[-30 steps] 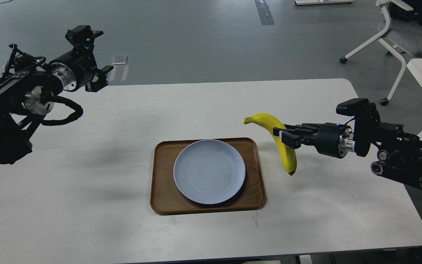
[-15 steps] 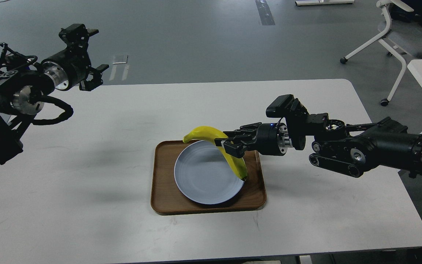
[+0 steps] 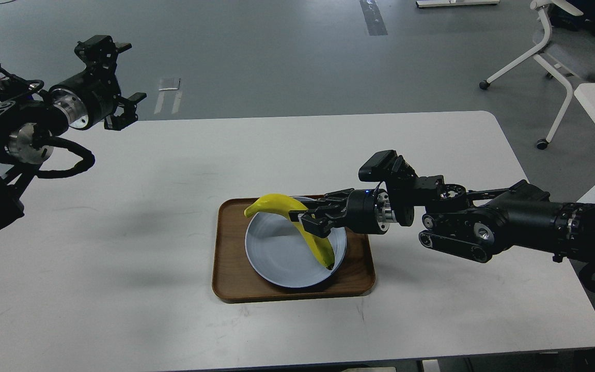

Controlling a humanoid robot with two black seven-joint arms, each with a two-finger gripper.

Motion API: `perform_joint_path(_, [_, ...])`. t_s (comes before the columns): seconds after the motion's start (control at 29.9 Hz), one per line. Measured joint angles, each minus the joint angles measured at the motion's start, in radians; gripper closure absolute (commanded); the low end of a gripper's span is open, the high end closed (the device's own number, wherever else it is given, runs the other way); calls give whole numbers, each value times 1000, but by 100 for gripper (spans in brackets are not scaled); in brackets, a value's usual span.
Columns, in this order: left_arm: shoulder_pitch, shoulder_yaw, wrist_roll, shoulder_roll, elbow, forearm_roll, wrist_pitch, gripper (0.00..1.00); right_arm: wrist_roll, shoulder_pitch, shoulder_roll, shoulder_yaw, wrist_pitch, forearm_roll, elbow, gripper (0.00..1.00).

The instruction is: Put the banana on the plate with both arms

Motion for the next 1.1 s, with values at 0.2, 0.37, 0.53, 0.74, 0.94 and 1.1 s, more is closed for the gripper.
perform_joint_path(0.2, [2, -1, 1, 0, 0, -9, 3, 2, -5, -29, -1, 58, -2, 29, 4, 0])
perform_joint_path(0.37, [6, -9, 1, -4, 0, -15, -2, 2, -5, -32, -3, 134, -2, 174, 4, 0])
perform_joint_path(0.53, [28, -36, -18, -4, -30, -32, -5, 2, -13, -38, -23, 348, 7, 380, -17, 0])
perform_joint_path(0.74, [91, -92, -32, -4, -92, -45, -5, 2, -74, -56, -86, 559, 39, 759, -32, 0])
perform_joint_path(0.94, [150, -127, -70, -10, -137, -46, -5, 2, -96, -99, -179, 683, 211, 1054, -39, 0])
perform_joint_path(1.1, [233, -197, -78, -11, -233, -46, -11, 2, -105, -181, -201, 792, 382, 1121, -74, 0])
